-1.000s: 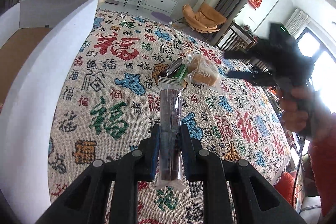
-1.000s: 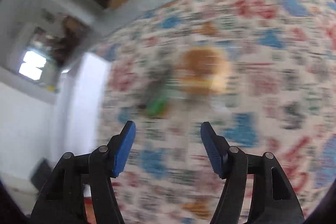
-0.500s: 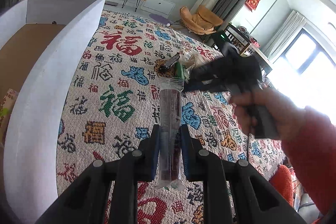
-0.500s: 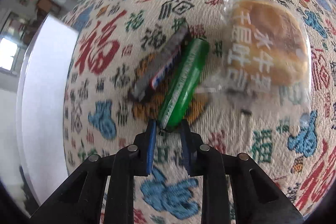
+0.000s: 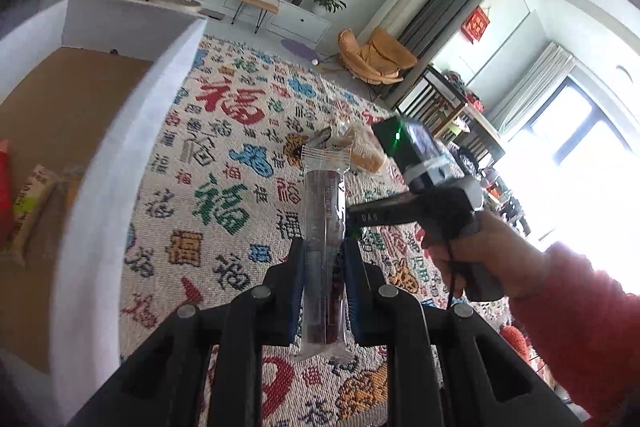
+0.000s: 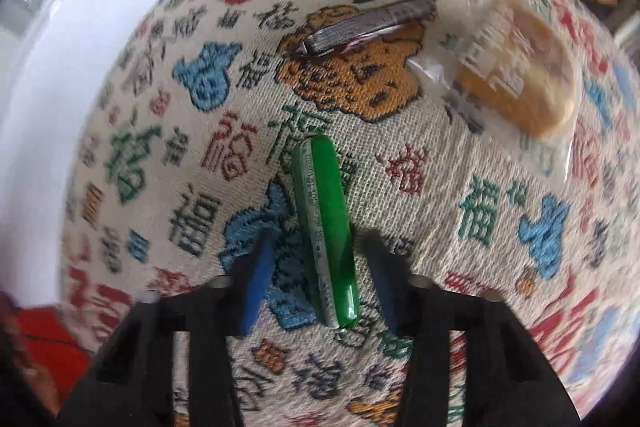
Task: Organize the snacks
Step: 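Carry both snacks into the white box and open both tools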
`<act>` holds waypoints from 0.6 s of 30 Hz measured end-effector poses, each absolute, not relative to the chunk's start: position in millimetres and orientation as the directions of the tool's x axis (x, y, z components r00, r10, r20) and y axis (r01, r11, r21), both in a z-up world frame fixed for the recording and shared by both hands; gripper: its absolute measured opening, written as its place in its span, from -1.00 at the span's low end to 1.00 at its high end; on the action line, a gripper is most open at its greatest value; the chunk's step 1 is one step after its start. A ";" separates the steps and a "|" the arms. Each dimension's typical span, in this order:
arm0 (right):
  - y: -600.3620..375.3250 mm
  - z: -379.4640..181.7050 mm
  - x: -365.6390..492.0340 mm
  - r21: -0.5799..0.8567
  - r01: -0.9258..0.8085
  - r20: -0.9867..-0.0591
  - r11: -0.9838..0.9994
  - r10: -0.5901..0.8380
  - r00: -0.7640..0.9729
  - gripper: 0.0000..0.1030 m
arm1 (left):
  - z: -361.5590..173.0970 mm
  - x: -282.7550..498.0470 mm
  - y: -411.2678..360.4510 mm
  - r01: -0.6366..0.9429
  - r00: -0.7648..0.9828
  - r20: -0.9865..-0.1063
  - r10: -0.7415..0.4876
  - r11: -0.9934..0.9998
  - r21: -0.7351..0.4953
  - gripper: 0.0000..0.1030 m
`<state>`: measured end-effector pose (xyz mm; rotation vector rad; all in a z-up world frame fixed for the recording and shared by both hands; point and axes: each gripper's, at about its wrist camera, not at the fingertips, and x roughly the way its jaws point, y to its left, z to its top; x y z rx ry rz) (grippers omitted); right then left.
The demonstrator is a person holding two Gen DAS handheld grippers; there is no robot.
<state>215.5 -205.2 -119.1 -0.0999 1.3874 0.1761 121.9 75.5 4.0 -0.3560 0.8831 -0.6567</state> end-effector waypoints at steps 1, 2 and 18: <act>-203.4 -117.9 213.8 0.037 -0.190 -0.983 0.981 0.070 0.169 -0.55 | 9.3 121.5 84.2 0.370 0.465 -0.586 -0.664 0.747 -0.552 -0.65; -205.3 -116.5 212.1 0.084 -0.175 -0.982 0.981 0.112 0.154 -0.55 | 16.0 122.6 96.5 0.357 0.477 -0.570 -0.669 0.740 -0.570 -0.65; -4.1 92.6 186.7 0.537 -0.472 -0.622 0.700 0.706 0.338 0.30 | 60.2 158.2 297.9 -0.133 0.733 -0.675 -0.083 0.956 -0.261 0.77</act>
